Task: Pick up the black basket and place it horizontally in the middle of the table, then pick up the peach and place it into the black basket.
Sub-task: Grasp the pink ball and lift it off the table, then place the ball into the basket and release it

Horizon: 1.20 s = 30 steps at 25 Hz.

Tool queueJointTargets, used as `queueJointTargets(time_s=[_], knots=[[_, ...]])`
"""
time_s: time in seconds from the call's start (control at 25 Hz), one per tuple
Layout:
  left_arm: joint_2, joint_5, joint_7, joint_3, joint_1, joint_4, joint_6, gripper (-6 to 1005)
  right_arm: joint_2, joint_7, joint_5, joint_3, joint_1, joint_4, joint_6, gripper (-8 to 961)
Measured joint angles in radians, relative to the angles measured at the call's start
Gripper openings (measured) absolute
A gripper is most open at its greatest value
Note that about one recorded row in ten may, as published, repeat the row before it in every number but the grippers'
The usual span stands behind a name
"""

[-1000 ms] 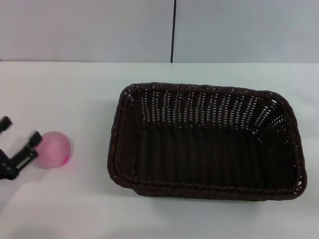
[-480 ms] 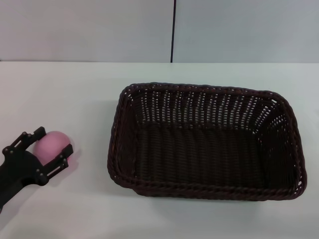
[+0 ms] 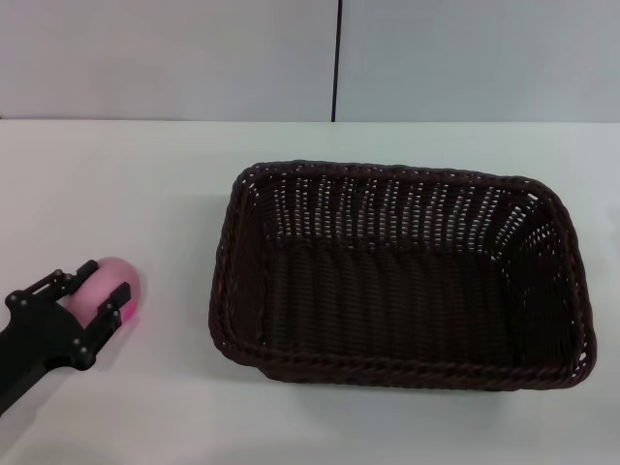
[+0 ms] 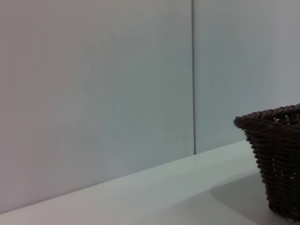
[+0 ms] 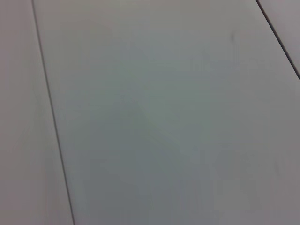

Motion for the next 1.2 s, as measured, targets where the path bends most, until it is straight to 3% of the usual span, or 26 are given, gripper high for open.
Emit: queueJointTargets(time_s=[0.16,0.28,0.52,0.84,1.0,1.2], knots=[[0.0,-0.001,0.006,-0.001,0.001,-0.006,-0.006,492,0.0,-0.002,0.001,0.0,0.014,0.026,0.025,448],[0.0,-0.002,0.006,-0.001,0.001,-0.006,-0.007,302,0.001,-0.014,0.001,0.0,0.017,0.035,0.034,448],[0.002,-0.006,-0.012,-0.029,-0.005,-0.007,0.03,249,0.001,-0.025,0.002,0.0,0.019,0.043,0.04,449],[0.007,-0.006,-0.215,-0.084,-0.063,0.081,0.274,212,0.002,-0.025,0.002,0.0,0.021,0.045,0.04,450],[0.003,0.002,-0.268,-0.067,-0.114,0.089,0.351,185,0.002,-0.025,0.002,0.0,0.026,0.051,0.031,449],[-0.004,0.003,-0.326,0.015,-0.184,0.049,0.384,143,0.002,-0.025,0.002,0.0,0.028,0.052,0.026,449]])
